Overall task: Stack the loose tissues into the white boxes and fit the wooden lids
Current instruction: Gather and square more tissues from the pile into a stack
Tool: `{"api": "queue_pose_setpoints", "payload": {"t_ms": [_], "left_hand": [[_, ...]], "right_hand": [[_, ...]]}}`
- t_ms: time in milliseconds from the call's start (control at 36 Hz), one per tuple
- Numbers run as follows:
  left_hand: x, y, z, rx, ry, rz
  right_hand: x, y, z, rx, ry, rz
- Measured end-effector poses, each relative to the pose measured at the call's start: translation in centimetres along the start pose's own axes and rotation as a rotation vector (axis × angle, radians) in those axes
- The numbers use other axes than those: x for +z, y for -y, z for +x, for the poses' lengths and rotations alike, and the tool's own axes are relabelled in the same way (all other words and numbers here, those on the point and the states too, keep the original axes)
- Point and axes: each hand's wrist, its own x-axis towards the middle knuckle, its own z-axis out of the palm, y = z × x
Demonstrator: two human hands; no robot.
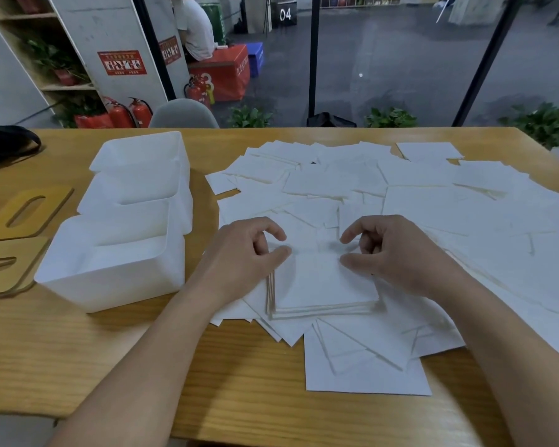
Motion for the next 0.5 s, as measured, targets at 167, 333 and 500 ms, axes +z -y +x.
{"api": "queue_pose_setpoints", "payload": {"t_ms": [167, 333, 500], "left_hand": [[0.5, 0.7, 2.4, 0.012, -0.16, 0.311], [1.3, 0.7, 3.5, 0.021, -0.077, 0.572], [1.2, 0.6, 3.3, -0.056, -0.07, 0.579]], "right_hand": [[0.5, 0.3, -0.1, -0.043, -0.065, 0.007], [1.2, 0.5, 0.0, -0.078, -0.057, -0.031], [1.3, 0.5, 0.1, -0.067, -0.052, -0.028]]}}
